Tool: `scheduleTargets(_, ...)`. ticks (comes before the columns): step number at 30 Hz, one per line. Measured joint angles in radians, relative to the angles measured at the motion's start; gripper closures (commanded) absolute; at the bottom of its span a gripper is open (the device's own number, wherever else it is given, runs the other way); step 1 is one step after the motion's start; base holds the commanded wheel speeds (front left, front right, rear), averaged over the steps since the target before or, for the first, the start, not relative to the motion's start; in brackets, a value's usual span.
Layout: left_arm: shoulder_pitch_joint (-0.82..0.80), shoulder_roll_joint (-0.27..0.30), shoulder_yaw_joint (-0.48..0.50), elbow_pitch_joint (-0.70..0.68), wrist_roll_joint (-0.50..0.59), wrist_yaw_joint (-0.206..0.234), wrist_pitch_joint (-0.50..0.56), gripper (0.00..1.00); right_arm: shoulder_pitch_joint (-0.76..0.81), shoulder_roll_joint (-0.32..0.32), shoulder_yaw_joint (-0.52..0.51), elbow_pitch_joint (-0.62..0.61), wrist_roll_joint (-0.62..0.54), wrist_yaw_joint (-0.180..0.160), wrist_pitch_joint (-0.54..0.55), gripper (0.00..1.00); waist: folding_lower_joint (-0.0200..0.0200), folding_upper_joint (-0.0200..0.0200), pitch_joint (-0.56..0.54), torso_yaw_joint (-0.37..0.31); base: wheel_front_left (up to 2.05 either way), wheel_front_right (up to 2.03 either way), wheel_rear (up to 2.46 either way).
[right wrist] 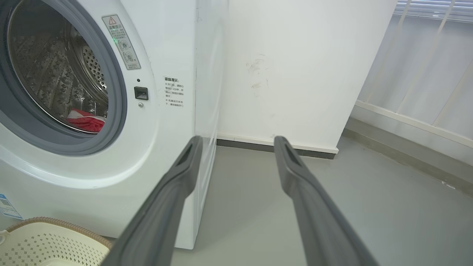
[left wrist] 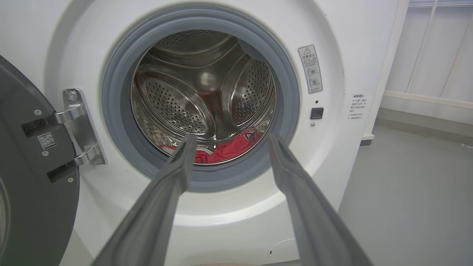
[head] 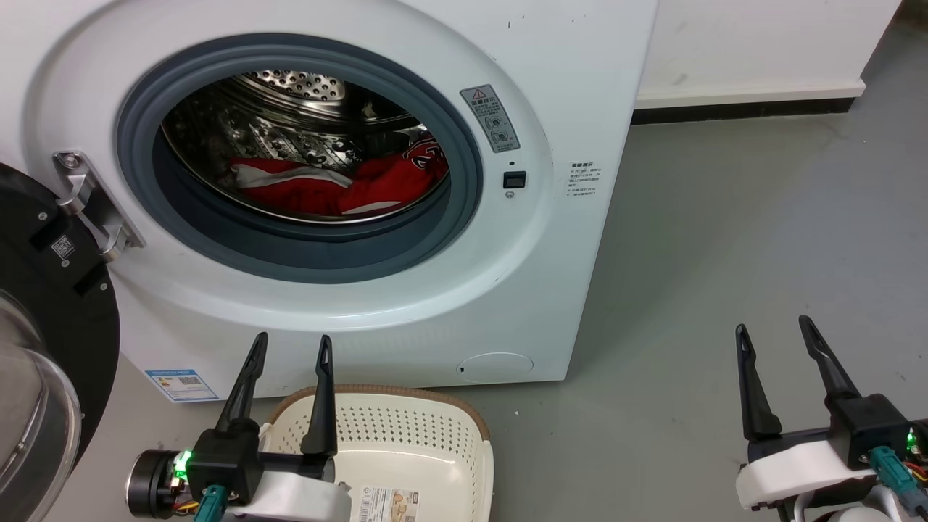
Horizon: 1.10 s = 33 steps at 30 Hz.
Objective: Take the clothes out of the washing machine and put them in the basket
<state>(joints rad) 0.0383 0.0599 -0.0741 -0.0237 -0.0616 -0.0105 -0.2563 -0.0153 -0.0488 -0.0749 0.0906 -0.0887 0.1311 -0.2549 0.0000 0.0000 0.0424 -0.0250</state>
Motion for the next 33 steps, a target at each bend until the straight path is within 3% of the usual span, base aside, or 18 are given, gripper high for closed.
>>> scheduleTargets(16,0.000,-0.006,0.019,-0.013,0.031,-0.016,-0.007,0.00,-0.007,0.000,-0.014,-0.002,-0.006,0.000,-0.008,0.00,0.0000,0.0000,0.024,-0.009,0.00,0.00,0.00)
scheduleTargets(26,-0.060,-0.008,0.083,-0.024,-0.004,-0.035,-0.007,0.00,-0.079,-0.002,-0.058,-0.021,0.052,0.000,-0.008,0.00,0.0000,0.0000,0.123,-0.047,0.00,0.00,0.00)
scheduleTargets(33,-0.255,0.077,0.157,0.054,-0.009,-0.088,-0.007,0.00,-0.155,-0.002,-0.093,-0.048,0.102,0.000,-0.008,0.00,0.0001,0.0000,0.266,-0.096,0.00,0.00,0.00)
